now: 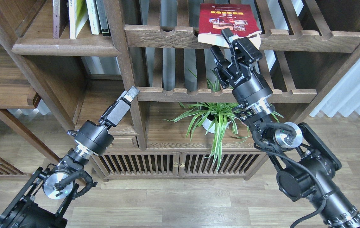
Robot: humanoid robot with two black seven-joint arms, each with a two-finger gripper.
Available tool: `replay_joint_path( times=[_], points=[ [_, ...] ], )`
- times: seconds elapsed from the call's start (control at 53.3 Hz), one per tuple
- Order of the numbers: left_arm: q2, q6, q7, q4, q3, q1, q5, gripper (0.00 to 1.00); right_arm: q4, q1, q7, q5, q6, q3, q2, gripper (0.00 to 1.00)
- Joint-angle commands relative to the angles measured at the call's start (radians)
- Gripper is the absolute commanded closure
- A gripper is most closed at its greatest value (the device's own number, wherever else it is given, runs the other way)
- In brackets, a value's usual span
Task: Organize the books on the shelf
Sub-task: 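Grasp the red book lying on the top shelf with the right gripper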
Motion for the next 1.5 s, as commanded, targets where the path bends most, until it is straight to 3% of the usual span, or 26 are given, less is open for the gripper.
replay_joint_path(
  times=[0.0,0.188,1.069,1.332,1.482],
  points=[
    [0.000,0.000,-0.001,0.001,0.000,0.000,0.000,0.17,-0.001,0.005,0.000,0.000,-0.030,0.008,-0.002,0.34],
    [0.000,0.000,-0.003,0.001,-0.001,0.000,0.000,0.17,-0.001,0.026,0.000,0.002,-0.106,0.048,-0.001,0.34],
    [0.000,0.000,-0.006,0.004,-0.006,0.003,-0.003,0.17,0.001,0.083,0.000,0.000,-0.263,0.085,-0.002,0.35],
    [0.000,0.000,-0.011,0.005,-0.015,0.006,-0.003,0.18,0.001,0.095,0.000,-0.005,-0.294,0.085,-0.001,0.44],
    [0.000,0.000,-0.009,0.005,-0.014,0.006,-0.003,0.18,-0.002,0.098,0.014,-0.006,-0.297,0.086,-0.002,0.53]
  ],
)
